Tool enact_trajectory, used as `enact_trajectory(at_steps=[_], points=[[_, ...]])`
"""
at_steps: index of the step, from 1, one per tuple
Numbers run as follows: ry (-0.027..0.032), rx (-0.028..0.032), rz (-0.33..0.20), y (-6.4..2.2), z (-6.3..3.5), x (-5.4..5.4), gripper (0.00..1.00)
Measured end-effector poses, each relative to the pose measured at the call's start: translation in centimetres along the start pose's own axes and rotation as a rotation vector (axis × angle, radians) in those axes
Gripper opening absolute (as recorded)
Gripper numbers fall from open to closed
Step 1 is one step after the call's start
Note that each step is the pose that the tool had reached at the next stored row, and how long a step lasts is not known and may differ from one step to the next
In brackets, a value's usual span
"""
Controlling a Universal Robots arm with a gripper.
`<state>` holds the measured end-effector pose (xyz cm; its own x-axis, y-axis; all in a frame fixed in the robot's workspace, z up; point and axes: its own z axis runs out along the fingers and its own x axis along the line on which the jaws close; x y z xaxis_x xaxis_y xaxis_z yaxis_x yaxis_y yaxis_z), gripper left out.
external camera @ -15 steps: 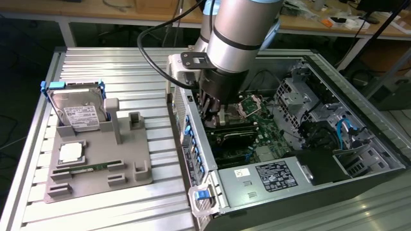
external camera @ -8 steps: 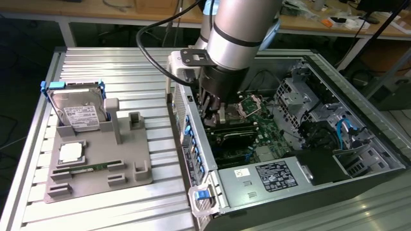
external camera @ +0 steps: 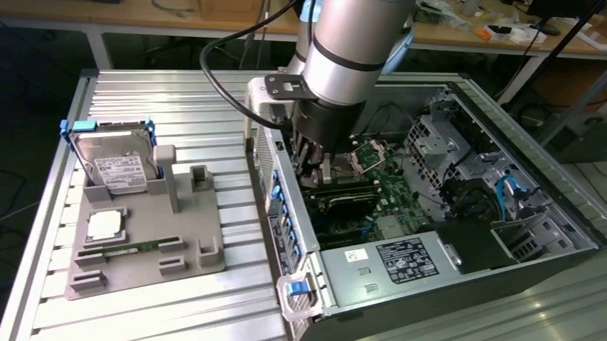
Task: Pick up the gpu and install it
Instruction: 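Press down on the gpu until it lock into place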
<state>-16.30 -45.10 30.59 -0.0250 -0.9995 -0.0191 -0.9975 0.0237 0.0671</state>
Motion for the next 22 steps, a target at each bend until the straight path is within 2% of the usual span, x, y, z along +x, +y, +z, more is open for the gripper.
enact_trajectory(at_steps=[8,14,22], points=[[0.0006,0.0001,0.000,-1.69,-0.13,0.0,0.11],[0.0005,-0.0001,0.000,-3.59,-0.25,-0.1,0.11],[0.0004,0.0000,-0.001,-3.70,-0.24,-0.1,0.11]])
